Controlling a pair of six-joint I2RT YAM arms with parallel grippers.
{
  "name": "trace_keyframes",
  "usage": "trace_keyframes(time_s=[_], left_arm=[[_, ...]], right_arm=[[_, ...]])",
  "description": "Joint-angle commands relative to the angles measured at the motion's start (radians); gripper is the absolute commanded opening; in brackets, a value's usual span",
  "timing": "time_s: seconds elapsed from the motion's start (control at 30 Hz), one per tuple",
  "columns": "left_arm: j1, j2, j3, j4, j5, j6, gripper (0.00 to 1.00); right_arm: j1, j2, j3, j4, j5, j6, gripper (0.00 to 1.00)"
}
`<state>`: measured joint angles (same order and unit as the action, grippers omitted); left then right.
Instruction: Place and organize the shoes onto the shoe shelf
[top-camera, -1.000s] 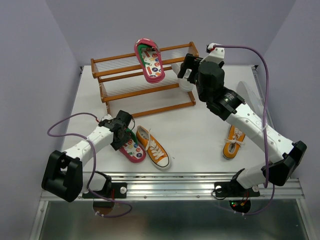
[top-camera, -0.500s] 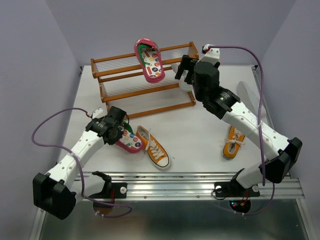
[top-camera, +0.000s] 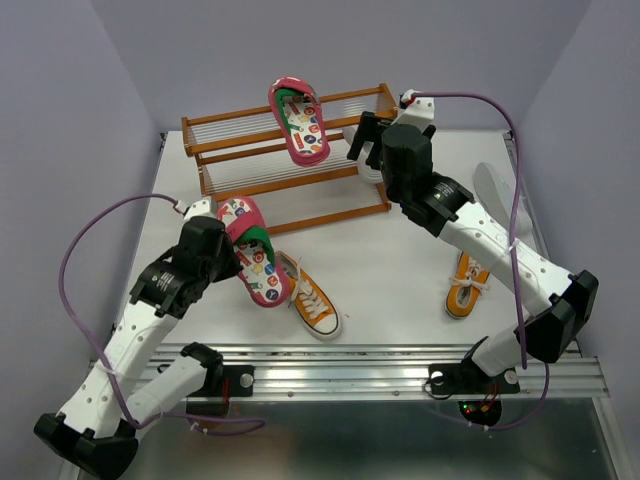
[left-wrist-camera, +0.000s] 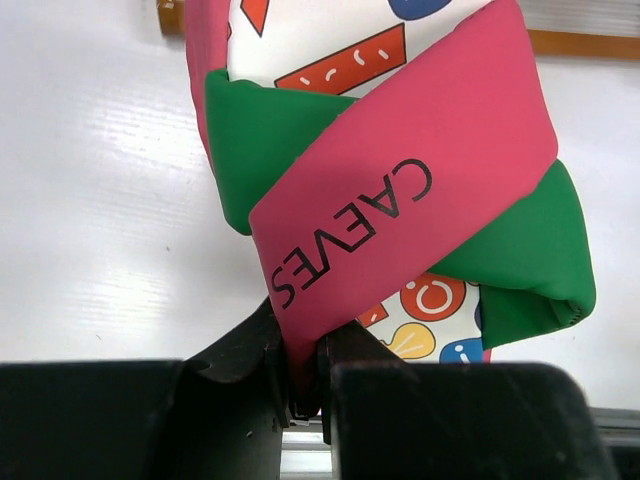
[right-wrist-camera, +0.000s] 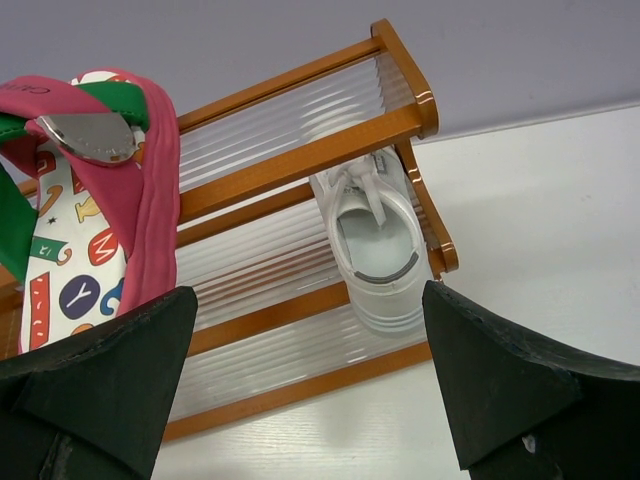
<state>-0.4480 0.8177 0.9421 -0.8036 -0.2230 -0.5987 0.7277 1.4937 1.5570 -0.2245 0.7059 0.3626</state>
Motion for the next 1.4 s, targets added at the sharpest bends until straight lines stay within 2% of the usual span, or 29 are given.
trace_keyframes(time_s=[0.0, 0.2, 0.37, 0.47, 0.57, 0.67, 0.77, 0.93, 1.07, 1.37], left_arm=[[-0.001, -0.041, 0.072, 0.118, 0.059, 0.158, 0.0], [-0.003, 0.014, 0.211, 0.084, 0.073, 0.198, 0.0], [-0.001, 0.138, 0.531, 0.037, 0.065, 0.226, 0.0], [0.0, 0.204, 0.664, -0.017, 0.004, 0.188, 0.0], [0.009, 0.343, 0.87, -0.071, -0.12, 0.178, 0.0], [0.034, 0.406, 0.935, -0.024, -0.157, 0.22, 0.0], [0.087, 0.512, 1.01, 0.035, -0.132, 0.278, 0.0], [0.172, 0.665, 1.205, 0.035, -0.023, 0.319, 0.0], [0.227, 0.77, 1.278, 0.05, 0.051, 0.323, 0.0], [0.282, 0.863, 1.276, 0.107, 0.155, 0.29, 0.0]], right_arm=[[0.003, -0.018, 0.044, 0.043, 0.043, 0.003, 1.0], [0.003, -0.03, 0.035, 0.043, 0.049, 0.018, 1.0], [0.003, -0.055, 0.026, 0.042, 0.072, 0.01, 1.0], [0.003, -0.078, 0.009, 0.043, 0.081, 0.01, 1.0], [0.003, -0.096, 0.0, 0.042, 0.086, 0.012, 1.0], [0.003, -0.104, -0.006, 0.042, 0.078, 0.018, 1.0], [0.003, -0.121, -0.014, 0.042, 0.073, 0.018, 1.0], [0.003, -0.176, -0.034, 0.037, 0.064, 0.039, 1.0], [0.003, -0.197, -0.052, 0.034, 0.066, 0.044, 1.0], [0.003, -0.184, -0.048, 0.019, 0.066, 0.058, 1.0]])
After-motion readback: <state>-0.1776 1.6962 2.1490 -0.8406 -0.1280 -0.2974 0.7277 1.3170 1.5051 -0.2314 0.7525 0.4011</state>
